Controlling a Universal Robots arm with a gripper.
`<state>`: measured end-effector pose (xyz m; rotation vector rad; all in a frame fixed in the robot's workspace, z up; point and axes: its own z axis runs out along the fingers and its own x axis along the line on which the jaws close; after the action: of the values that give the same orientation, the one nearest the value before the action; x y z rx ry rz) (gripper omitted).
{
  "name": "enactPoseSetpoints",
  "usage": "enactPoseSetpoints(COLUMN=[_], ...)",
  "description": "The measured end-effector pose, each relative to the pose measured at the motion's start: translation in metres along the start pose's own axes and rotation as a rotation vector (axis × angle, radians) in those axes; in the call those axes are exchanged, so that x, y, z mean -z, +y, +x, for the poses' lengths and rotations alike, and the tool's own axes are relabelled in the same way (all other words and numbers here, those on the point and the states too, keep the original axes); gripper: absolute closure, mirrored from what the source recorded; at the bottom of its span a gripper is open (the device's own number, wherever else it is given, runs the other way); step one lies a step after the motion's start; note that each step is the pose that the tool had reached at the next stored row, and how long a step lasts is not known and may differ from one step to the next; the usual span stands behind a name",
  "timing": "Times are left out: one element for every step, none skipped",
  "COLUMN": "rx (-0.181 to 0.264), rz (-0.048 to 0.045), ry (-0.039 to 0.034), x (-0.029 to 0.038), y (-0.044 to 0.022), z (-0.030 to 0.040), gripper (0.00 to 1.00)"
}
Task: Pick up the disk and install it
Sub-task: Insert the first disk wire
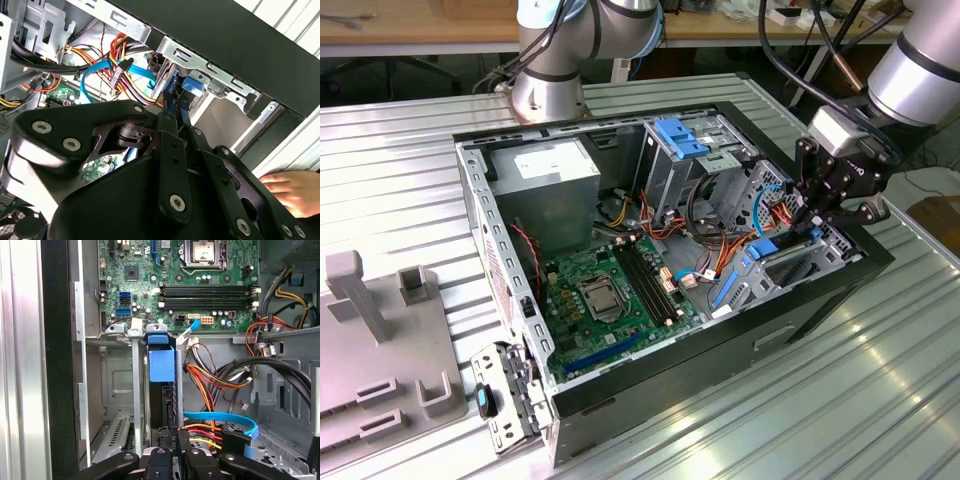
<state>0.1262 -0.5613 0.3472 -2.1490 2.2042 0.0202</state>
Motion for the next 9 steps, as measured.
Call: enactPoseSetpoints(rx=[0.000, -0.001, -0.002, -0.004, -0.006, -0.007, -0.008, -0.008, -0.009], rz=[0.0000, 0.0001, 0.0002, 0.0002, 0.0003, 0.0004, 0.0004, 0.0004, 0.0005], ry=[0.0003, 0.0005, 0.0006, 0.0006, 0.0006, 0.0007, 0.0008, 0.0006, 0.0007], x=[0.0001, 0.0001, 0.0000, -0.0005, -0.0008, -0.0009, -0.0011, -0.0013, -0.0017], y=[0.0000, 0.0000, 0.0000, 0.0000, 0.0000, 0.0000, 0.0000, 0.0000, 0.0000], z=[0.0000, 0.0000, 0.0000, 0.0000, 0.0001, 0.0001, 0.0001, 0.0001, 0.0001], gripper=[0.83, 0.83, 0.83, 0.83, 0.83, 0.83, 0.83, 0.83, 0.83])
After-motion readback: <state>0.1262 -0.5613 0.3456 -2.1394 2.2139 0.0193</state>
